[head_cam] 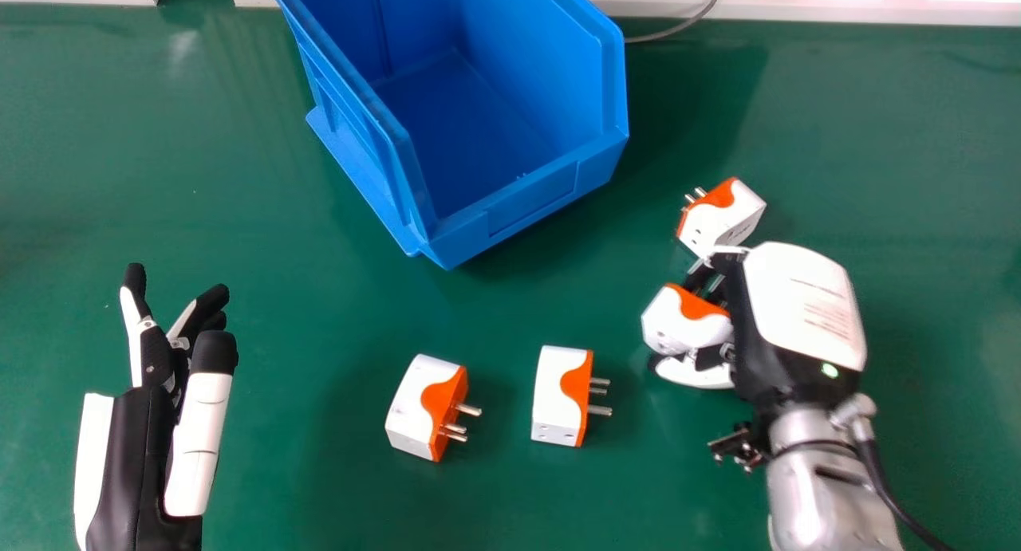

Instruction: Pick all objects and put in blue box

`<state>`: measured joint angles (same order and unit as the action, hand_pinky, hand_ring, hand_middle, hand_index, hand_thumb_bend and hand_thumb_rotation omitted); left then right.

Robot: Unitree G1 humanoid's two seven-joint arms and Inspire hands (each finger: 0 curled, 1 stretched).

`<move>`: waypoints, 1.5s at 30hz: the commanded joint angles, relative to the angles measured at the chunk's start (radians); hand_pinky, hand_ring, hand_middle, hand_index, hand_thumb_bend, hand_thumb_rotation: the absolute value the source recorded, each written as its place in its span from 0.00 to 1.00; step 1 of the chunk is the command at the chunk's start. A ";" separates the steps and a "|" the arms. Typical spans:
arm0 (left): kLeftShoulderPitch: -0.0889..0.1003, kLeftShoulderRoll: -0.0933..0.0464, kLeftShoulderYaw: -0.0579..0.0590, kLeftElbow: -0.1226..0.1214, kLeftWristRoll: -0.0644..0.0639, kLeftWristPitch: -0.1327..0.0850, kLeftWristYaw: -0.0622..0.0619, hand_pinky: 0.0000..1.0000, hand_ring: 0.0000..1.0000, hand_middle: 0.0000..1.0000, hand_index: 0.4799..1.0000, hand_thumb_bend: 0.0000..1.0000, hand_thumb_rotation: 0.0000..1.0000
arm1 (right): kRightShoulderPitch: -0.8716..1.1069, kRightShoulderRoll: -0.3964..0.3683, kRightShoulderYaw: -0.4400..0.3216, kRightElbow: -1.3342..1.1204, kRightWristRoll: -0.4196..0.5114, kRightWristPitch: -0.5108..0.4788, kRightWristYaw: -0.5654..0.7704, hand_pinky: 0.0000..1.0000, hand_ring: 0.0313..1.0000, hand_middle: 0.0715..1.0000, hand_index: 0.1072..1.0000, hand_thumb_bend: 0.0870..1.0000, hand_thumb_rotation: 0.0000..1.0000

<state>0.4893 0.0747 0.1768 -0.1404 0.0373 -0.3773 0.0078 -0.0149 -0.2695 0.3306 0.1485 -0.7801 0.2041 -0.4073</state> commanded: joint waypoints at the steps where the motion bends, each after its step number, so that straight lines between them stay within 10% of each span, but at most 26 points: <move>1: 0.005 0.001 0.001 -0.030 -0.001 -0.002 0.000 0.77 0.86 0.87 0.84 0.88 1.00 | 0.010 -0.015 -0.024 -0.117 0.002 -0.055 -0.024 0.05 0.05 0.06 0.41 0.45 0.12; 18: -0.007 -0.007 -0.003 -0.030 0.020 0.005 0.013 0.76 0.85 0.86 0.82 0.89 1.00 | -0.301 0.032 -0.004 -0.217 -0.025 -0.221 0.060 0.01 0.02 0.02 0.41 0.45 0.12; 45: 0.001 -0.014 -0.017 -0.054 0.038 0.035 0.025 0.76 0.85 0.86 0.81 0.86 1.00 | -1.054 0.261 0.156 0.771 -0.050 -0.246 -0.002 0.05 0.07 0.11 0.41 0.45 0.12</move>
<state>0.4865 0.0616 0.1617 -0.1697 0.0712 -0.3376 0.0281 -0.9926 -0.0140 0.4866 0.8990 -0.8307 -0.0347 -0.3737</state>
